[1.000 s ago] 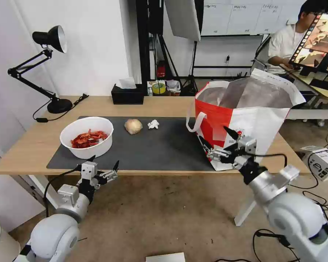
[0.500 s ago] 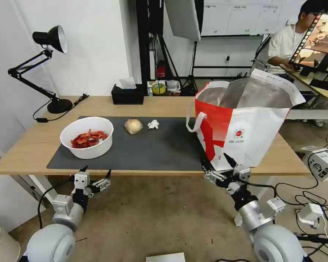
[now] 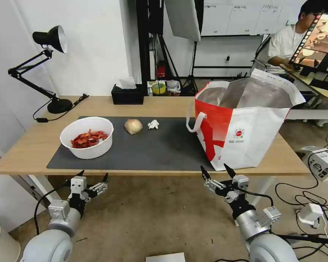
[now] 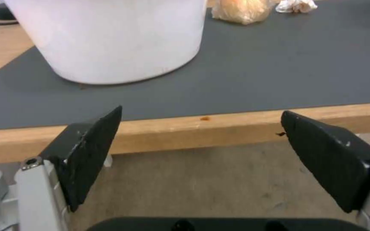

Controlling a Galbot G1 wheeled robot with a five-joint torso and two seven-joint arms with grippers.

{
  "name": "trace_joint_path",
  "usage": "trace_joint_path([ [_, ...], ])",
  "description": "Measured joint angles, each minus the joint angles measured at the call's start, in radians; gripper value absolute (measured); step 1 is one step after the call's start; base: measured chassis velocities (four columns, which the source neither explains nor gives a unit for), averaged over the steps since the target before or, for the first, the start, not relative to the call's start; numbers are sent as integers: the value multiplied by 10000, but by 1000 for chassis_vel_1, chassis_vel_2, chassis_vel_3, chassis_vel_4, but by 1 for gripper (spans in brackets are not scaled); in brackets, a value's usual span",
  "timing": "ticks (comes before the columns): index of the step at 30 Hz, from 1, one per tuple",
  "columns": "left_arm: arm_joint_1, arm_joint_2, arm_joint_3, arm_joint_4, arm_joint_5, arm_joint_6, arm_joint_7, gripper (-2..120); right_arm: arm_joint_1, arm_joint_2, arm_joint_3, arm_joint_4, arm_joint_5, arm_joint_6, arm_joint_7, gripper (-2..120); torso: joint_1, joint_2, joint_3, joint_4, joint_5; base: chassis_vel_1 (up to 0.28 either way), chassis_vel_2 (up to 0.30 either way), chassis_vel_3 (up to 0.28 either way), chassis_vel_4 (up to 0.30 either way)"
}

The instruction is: Pick up the trash from the table and place it into the takeout bag.

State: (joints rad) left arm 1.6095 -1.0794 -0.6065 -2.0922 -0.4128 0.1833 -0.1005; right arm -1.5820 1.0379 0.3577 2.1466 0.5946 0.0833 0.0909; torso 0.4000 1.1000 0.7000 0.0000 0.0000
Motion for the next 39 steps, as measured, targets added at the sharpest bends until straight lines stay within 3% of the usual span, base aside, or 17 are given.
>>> trace_joint_path([
  [25, 117, -63, -3, 99, 6, -112, 151, 100, 154, -57, -304, -134, -20, -40, -12, 100, 0, 0, 0, -1, 0, 0, 0, 0, 0],
  [39, 141, -123, -35, -65, 12, -125, 147, 100, 2653, -283, -1858, -599, 433, -1079, -7, 100, 0, -2, 0, -1, 0, 0, 0, 0, 0],
])
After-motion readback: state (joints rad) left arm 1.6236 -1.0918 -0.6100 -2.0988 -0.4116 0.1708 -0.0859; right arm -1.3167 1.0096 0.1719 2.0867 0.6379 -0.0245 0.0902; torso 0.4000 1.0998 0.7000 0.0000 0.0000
